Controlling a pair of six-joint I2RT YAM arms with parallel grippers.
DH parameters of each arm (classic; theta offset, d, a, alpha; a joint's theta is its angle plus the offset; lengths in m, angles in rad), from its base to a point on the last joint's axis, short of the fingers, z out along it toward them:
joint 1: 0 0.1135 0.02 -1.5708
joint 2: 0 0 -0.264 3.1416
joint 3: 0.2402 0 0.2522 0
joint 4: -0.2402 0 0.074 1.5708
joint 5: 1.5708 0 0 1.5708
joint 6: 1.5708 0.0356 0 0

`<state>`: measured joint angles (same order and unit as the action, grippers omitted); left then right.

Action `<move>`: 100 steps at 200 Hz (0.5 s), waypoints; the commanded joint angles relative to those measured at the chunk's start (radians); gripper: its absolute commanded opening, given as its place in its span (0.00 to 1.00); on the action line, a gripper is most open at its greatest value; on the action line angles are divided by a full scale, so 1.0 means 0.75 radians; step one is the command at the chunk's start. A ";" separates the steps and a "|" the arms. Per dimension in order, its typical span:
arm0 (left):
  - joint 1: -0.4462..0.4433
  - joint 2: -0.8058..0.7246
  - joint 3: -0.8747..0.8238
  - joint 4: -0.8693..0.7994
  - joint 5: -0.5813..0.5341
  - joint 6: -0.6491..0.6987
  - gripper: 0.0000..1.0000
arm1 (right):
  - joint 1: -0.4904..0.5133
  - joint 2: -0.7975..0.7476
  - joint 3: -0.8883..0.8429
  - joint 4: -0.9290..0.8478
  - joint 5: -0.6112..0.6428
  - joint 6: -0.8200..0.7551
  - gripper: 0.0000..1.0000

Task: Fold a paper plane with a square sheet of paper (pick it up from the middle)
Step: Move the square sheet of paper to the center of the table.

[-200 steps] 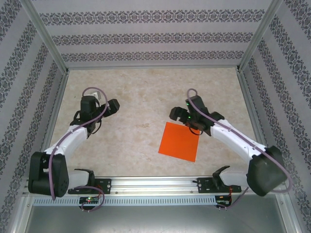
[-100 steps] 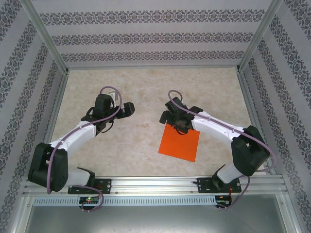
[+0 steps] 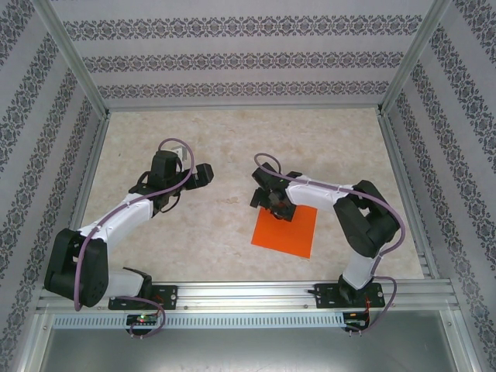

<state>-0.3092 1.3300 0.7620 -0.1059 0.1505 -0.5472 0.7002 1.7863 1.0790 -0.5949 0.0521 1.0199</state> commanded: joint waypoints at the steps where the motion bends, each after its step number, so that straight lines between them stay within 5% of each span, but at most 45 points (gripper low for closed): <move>1: -0.008 -0.011 0.017 -0.055 -0.101 0.057 1.00 | 0.042 0.086 0.082 0.040 -0.053 -0.028 0.93; 70: -0.009 -0.101 0.004 -0.204 -0.207 0.097 1.00 | 0.119 0.264 0.365 0.007 -0.144 -0.329 0.90; 100: -0.008 -0.138 -0.026 -0.170 -0.201 0.062 1.00 | 0.120 0.214 0.465 -0.123 -0.053 -0.387 0.86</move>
<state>-0.3092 1.2659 0.7620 -0.2195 0.0128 -0.5064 0.7792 1.9793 1.3666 -0.6090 -0.0238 0.8185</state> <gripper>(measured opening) 0.999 0.869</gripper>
